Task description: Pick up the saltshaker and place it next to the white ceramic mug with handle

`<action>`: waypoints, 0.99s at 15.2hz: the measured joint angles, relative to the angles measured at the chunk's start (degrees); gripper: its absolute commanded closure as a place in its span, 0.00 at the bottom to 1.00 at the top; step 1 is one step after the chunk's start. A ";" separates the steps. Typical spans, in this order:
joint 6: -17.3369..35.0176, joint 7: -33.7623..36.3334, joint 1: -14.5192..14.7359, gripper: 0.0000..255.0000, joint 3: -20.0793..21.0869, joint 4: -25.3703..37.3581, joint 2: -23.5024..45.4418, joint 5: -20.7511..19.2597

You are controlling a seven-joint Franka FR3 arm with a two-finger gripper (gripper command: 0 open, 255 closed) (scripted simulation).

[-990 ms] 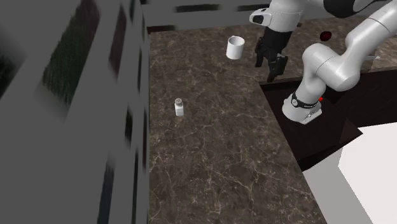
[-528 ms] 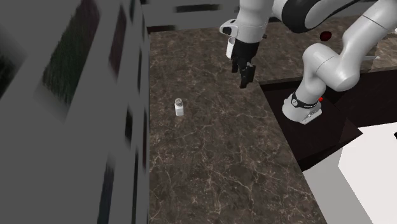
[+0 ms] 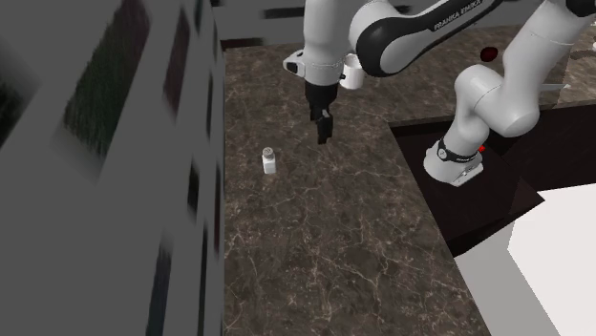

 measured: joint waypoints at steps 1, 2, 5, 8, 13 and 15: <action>0.28 -0.45 -0.24 0.00 -0.31 1.25 1.70 -0.09; 0.65 -0.30 -0.20 0.00 -0.28 3.01 3.91 -0.07; 1.34 -1.22 -0.74 0.00 -0.85 8.59 10.62 0.01; 1.39 -1.77 -1.26 0.00 -1.21 14.64 17.16 0.15; 1.56 -2.87 -2.36 0.00 -1.65 23.42 26.64 0.56; 2.70 -2.80 -2.32 0.00 -1.60 23.11 27.47 0.62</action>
